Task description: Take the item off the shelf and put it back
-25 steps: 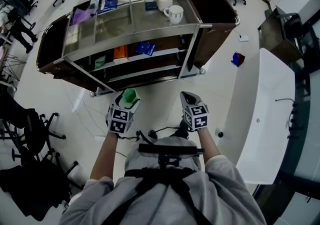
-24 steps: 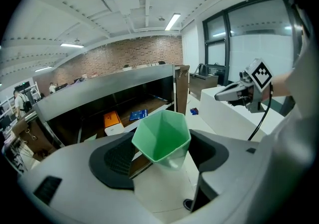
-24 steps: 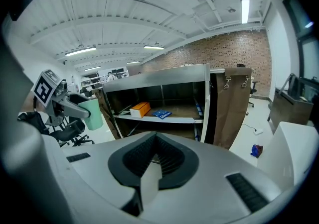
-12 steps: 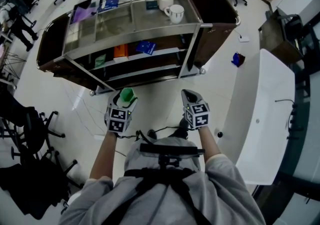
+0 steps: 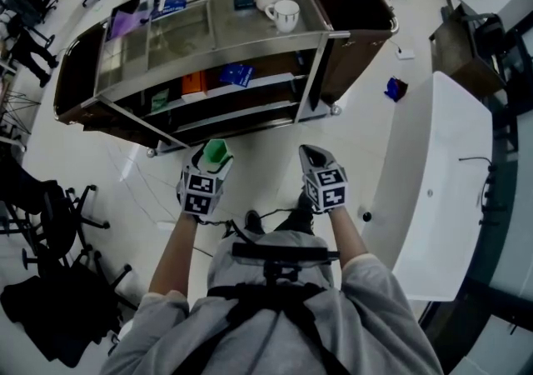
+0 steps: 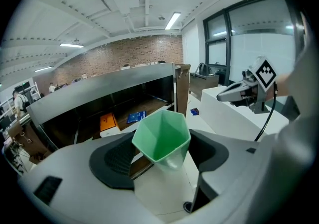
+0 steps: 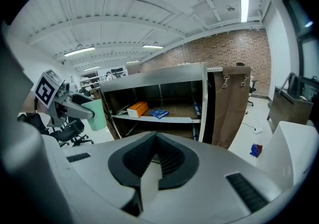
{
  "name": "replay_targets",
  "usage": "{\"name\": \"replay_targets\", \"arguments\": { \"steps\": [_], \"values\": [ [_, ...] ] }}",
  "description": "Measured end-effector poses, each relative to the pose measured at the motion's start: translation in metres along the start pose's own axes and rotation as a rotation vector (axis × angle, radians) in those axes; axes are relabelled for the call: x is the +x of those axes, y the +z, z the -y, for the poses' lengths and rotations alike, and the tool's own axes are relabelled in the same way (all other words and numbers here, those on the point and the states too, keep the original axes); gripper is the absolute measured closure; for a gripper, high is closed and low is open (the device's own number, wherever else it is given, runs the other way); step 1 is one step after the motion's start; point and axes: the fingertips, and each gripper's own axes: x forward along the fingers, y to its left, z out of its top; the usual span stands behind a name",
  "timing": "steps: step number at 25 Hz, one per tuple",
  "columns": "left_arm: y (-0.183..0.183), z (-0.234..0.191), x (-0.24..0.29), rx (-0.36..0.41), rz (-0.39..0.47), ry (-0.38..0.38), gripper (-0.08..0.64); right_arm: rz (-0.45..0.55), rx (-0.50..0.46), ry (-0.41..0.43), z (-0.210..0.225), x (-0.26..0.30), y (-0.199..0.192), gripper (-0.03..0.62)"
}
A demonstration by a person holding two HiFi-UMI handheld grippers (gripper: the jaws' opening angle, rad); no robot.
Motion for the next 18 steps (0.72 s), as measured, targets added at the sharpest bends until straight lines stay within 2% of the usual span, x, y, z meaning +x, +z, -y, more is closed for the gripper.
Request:
{"name": "replay_targets", "arguments": {
  "steps": [6, 18],
  "values": [
    [0.027, 0.009, 0.039, 0.033, -0.007, -0.019, 0.222, -0.017, 0.005, 0.023, 0.011, 0.019, 0.004, 0.583],
    [0.079, 0.020, 0.149, 0.125, 0.004, -0.054, 0.222, -0.015, -0.009, 0.050, 0.046, 0.076, 0.028, 0.583]
  ]
}}
